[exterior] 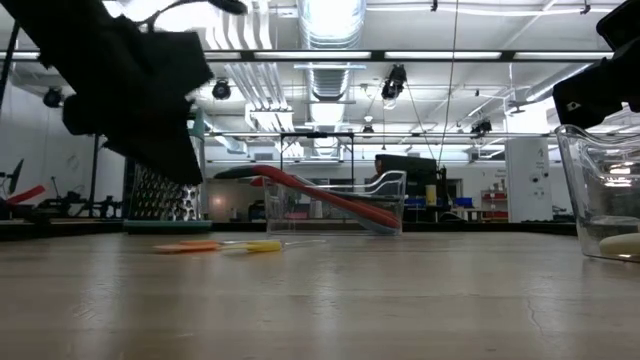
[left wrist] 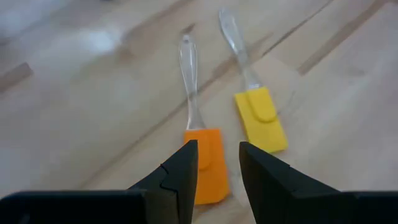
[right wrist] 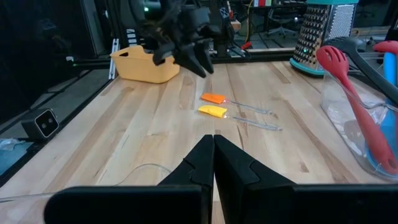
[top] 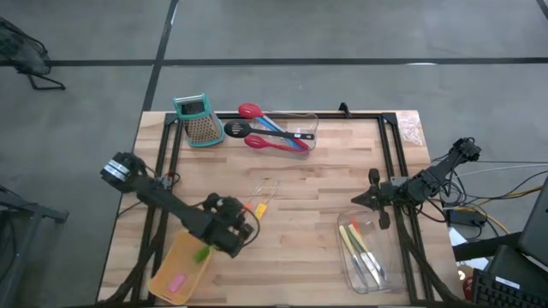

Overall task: Pick & Place Kitchen Items
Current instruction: Put the orange spatula into the yellow bin

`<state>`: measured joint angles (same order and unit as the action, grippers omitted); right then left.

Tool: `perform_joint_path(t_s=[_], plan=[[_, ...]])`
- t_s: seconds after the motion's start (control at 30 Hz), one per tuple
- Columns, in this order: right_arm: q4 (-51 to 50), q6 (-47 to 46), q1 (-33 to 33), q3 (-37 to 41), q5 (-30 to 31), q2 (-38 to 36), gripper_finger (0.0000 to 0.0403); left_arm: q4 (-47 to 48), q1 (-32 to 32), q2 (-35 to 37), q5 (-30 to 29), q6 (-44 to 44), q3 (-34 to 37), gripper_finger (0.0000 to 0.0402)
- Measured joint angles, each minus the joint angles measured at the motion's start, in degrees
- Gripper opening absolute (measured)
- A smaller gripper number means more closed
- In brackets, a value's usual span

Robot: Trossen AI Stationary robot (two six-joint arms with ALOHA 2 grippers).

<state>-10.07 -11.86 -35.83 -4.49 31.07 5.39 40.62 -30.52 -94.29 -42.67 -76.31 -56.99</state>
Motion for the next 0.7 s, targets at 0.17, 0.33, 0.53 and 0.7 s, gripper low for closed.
perform_joint_path(t_s=[0.17, 0.33, 0.53, 0.7], plan=[[0.0, 0.0, 0.0, 0.0, 0.0, 0.0, 0.0008, -3.5, 4.5, -1.9, 5.9, 6.0, 0.0, 0.0124], [0.0, 0.0, 0.0, 0.0, 0.0, 0.0, 0.0009, -5.2, 8.3, -3.4, 11.8, 10.2, 0.0, 0.0124], [0.0, 0.0, 0.0, 0.0, 0.0, 0.0, 0.0008, -5.5, 9.0, -3.9, 12.9, 11.6, 0.0, 0.0124], [0.0, 0.0, 0.0, 0.0, 0.0, 0.0, 0.0008, -7.2, 9.0, -3.8, 14.6, 12.0, 0.0, 0.0124]])
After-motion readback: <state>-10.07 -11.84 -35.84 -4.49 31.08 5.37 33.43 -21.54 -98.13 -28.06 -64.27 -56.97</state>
